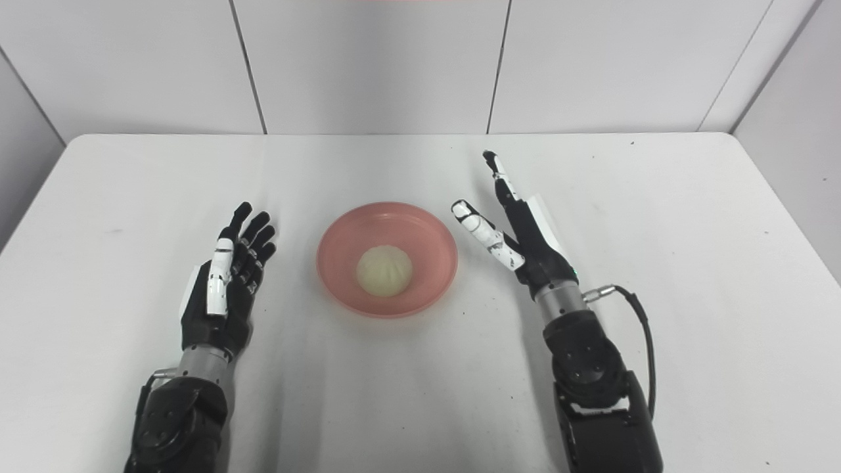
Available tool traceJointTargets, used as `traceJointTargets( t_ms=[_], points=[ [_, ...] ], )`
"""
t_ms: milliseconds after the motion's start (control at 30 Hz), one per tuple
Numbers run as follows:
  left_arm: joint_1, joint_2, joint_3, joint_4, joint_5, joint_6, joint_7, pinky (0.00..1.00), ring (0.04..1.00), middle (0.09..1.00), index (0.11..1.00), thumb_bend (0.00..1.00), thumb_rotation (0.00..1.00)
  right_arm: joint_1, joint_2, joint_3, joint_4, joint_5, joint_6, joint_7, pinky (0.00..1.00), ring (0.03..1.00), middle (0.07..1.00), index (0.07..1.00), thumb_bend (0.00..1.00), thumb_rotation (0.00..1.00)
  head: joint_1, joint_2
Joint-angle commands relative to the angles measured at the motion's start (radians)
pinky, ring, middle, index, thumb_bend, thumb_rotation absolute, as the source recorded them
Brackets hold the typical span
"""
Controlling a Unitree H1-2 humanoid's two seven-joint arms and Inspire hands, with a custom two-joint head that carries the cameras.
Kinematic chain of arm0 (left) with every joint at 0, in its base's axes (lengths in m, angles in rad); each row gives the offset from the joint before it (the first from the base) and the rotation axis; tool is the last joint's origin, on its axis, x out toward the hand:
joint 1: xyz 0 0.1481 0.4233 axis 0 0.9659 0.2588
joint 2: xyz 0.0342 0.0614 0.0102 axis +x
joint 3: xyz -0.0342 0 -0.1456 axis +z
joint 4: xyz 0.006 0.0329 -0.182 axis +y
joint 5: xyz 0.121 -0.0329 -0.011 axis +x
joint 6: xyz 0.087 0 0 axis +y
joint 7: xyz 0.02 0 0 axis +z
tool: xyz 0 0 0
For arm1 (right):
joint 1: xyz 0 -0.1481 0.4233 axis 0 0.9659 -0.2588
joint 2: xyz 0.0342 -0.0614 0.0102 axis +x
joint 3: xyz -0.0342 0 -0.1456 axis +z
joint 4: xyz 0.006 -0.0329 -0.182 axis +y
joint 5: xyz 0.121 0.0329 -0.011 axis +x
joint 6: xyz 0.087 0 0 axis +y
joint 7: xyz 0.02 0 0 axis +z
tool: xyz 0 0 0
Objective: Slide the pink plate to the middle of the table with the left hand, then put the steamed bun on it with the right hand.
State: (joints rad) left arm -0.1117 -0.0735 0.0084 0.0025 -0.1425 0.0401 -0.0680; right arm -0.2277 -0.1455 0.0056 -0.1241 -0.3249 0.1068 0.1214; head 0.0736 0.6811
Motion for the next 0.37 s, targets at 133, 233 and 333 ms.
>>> traceJointTargets(
  t_ms=[133,233,333],
  points=[
    [0.031,0.013,-0.012,0.039,0.034,-0.056,0.0,0.95,0.93,0.936,0.942,0.46,1.0,0.021,0.038,-0.028,0.042,0.102,-0.147,-0.085,1.0,1.0,1.0,1.0,0.6,1.0,-0.023,-0.021],
    [0.04,0.014,-0.018,0.048,0.039,-0.068,0.0,0.94,0.927,0.938,0.942,0.46,1.0,0.047,0.046,-0.025,0.054,0.122,-0.161,-0.097,1.0,1.0,1.0,1.0,0.57,1.0,-0.028,-0.026],
    [0.051,0.011,-0.024,0.05,0.04,-0.058,0.0,0.95,0.928,0.945,0.945,0.46,1.0,0.082,0.06,-0.027,0.066,0.185,-0.15,-0.086,1.0,1.0,1.0,1.0,0.53,1.0,-0.03,-0.032]
  ],
)
